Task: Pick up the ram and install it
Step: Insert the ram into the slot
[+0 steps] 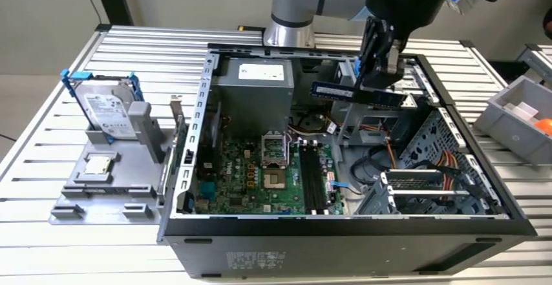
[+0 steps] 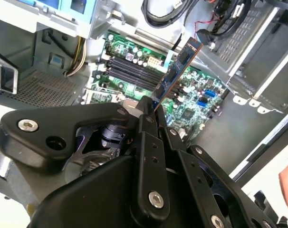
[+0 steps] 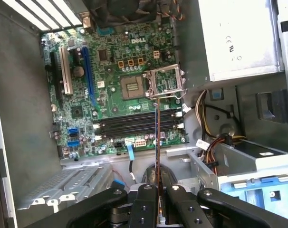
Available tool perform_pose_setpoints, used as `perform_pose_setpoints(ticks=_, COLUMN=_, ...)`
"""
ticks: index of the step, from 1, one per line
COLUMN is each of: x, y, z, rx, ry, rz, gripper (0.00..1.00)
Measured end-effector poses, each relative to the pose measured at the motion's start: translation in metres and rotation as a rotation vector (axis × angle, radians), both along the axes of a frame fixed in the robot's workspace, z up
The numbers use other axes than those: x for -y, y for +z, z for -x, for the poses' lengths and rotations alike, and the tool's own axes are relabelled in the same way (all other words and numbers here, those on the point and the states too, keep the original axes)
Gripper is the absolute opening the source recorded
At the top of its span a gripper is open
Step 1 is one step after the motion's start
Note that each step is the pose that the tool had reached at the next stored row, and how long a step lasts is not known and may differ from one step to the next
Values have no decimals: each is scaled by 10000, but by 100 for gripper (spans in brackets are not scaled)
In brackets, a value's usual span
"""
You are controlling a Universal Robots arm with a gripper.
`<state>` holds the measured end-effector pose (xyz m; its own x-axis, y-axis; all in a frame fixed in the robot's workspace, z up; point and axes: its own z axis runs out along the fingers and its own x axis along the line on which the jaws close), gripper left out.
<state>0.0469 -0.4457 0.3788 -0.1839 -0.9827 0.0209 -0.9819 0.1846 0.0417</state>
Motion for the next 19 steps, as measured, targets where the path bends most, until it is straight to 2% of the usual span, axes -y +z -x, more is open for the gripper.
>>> perform_pose_setpoints(ticks=19, x=18, y=-1, z=0, rx=-1, ry=-1520, rz=-2, gripper=0)
